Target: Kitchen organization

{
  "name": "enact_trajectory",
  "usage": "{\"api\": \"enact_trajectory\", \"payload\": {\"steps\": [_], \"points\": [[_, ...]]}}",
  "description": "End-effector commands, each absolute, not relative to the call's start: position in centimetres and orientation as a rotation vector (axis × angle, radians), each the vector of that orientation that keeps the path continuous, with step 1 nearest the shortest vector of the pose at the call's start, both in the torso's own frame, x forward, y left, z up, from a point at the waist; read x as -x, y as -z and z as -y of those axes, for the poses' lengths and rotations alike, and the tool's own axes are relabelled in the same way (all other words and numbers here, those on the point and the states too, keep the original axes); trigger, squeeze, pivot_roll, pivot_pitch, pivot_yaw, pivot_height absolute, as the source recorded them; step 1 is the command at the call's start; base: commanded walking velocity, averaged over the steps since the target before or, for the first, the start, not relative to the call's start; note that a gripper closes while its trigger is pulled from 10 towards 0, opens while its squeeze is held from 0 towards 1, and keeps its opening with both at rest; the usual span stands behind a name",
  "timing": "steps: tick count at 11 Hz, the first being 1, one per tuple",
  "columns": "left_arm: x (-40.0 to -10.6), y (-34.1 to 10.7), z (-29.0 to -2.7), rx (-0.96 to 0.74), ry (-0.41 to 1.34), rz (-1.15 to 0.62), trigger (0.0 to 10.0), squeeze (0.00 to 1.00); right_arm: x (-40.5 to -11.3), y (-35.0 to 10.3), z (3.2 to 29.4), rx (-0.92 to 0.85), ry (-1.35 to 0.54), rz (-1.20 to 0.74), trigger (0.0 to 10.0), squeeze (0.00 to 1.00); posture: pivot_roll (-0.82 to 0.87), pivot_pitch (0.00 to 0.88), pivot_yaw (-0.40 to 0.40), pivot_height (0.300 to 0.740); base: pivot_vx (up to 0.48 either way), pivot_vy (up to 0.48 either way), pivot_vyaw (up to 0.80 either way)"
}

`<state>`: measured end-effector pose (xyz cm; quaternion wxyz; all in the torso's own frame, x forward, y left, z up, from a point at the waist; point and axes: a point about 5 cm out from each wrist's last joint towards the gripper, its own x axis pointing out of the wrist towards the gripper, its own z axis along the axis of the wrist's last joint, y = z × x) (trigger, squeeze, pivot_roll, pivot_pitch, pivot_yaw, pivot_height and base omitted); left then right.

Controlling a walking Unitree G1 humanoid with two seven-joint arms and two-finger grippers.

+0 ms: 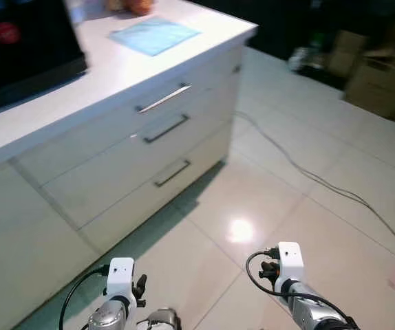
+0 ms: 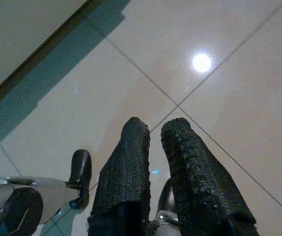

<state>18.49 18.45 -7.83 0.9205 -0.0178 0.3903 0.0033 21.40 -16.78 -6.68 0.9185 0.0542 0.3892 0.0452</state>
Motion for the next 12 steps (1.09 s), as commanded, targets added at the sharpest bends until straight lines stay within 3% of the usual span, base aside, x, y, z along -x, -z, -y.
{"api": "enact_trajectory", "payload": {"steps": [1,12], "points": [[-17.91,8.1,-18.65,0.023,0.005,-0.821,10.0,0.0,-20.94,6.96,16.56,-0.11,-0.104,-0.814,10.0,0.0,0.06,0.036,0.031,0.74,0.0,0.0,0.8],[-17.86,8.05,-19.1,0.017,0.007,-0.821,10.0,0.0,-20.45,7.27,16.15,-0.15,-0.093,-0.826,10.0,0.0,0.08,0.078,0.046,0.74,0.0,0.0,0.8]]}}
